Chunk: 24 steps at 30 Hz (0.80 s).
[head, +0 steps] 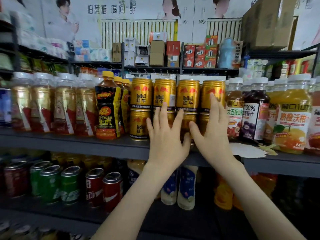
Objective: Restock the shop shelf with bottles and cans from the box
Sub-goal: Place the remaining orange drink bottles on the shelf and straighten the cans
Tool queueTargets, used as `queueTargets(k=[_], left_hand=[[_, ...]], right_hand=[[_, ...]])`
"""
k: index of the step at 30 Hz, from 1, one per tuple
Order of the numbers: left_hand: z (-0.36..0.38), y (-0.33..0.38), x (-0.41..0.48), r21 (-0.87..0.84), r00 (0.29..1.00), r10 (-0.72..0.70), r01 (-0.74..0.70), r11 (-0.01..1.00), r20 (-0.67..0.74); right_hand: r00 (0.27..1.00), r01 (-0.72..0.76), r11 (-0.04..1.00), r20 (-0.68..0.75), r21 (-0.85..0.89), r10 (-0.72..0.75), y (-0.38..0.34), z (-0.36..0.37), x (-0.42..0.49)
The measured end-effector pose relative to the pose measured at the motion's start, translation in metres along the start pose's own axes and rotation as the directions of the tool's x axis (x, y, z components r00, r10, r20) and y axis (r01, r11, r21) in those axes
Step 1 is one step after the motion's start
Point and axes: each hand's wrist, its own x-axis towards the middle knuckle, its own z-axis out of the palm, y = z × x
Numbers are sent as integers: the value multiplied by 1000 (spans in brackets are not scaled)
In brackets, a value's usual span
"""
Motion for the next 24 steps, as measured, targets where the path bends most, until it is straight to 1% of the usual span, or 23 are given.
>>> queueTargets(k=[2, 5, 7, 8, 10, 12, 14, 17, 19, 21, 24], left_hand=[[-18, -29, -7, 18, 998, -40, 41, 999, -45], [-43, -77, -9, 122, 992, -60, 74, 990, -114], [-55, -104, -7, 192, 988, -41, 70, 979, -150], [-58, -113, -6, 196, 989, -25, 53, 979, -147], [-59, -122, -2, 129, 994, 18, -4, 992, -111], [-58, -120, 2, 14, 999, 39, -39, 999, -17], [-51, -116, 7, -65, 995, 37, -31, 997, 97], [-43, -117, 17, -123, 964, -1, 35, 992, 266], [-43, -117, 24, -161, 944, -2, 58, 985, 330], [-44, -116, 28, -189, 933, 19, 53, 981, 359], [-48, -116, 29, -211, 935, 33, 46, 976, 354]], right_hand=[[996, 87, 996, 28, -34, -86, -19, 16, -7], [967, 217, 968, 167, -129, -194, -44, 42, -12], [960, 230, 950, 209, -211, -186, -52, 62, -16], [968, 197, 950, 199, -241, -150, -55, 71, -18], [989, 87, 957, 135, -277, -51, -58, 84, -21], [995, -20, 947, 83, -322, 49, -61, 90, -22], [986, -98, 929, 89, -356, 138, -63, 90, -18], [970, -147, 915, 125, -375, 207, -68, 88, -12], [965, -155, 909, 139, -387, 224, -74, 90, -10], [958, -183, 904, 137, -387, 253, -81, 93, -8], [946, -232, 886, 117, -401, 301, -86, 96, -6]])
